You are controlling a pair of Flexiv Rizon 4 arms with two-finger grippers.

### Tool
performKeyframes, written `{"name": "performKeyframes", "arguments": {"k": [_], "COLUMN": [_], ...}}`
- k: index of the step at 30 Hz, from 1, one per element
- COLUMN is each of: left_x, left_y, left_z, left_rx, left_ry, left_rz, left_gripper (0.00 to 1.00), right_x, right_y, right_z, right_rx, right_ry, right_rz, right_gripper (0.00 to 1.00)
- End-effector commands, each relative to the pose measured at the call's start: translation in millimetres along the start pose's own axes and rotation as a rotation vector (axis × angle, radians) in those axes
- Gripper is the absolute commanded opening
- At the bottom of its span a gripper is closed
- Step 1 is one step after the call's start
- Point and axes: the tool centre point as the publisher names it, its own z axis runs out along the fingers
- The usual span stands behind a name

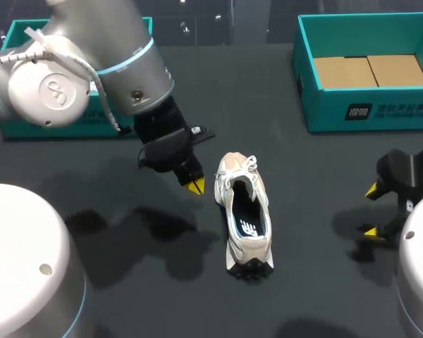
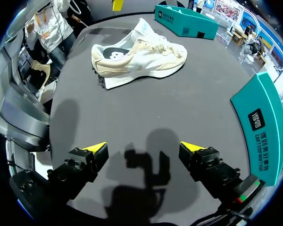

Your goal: Take the shoe out of the shoebox, open the shoe tongue, remove and reinsert the insole, then place the shoe into the shoebox

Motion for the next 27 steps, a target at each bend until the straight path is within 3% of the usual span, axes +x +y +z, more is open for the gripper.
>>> {"name": "performKeyframes", "arguments": {"k": [1, 8, 17, 27], "left_x": [-24.5, -44.7, -44.7, -54.3], "left_y": [2, 3, 3, 0], "left_z": [14, 32, 32, 73], "left_rx": [-0.006, -0.005, -0.005, 0.026], "left_ry": [0.107, 0.164, 0.164, 0.282], "left_rz": [0.036, 0.094, 0.094, 0.140], "left_gripper": [0.00, 0.00, 0.00, 0.00], "right_x": [3.5, 3.5, 3.5, 3.5], "right_y": [-0.4, -0.4, -0.4, -0.4], "right_z": [-1, -1, -1, -1], "right_rx": [0.000, 0.000, 0.000, 0.000], "right_ry": [-0.005, -0.005, -0.005, -0.005], "right_rz": [-0.001, -0.001, -0.001, -0.001], "right_gripper": [1.00, 1.00, 1.00, 1.00]}}
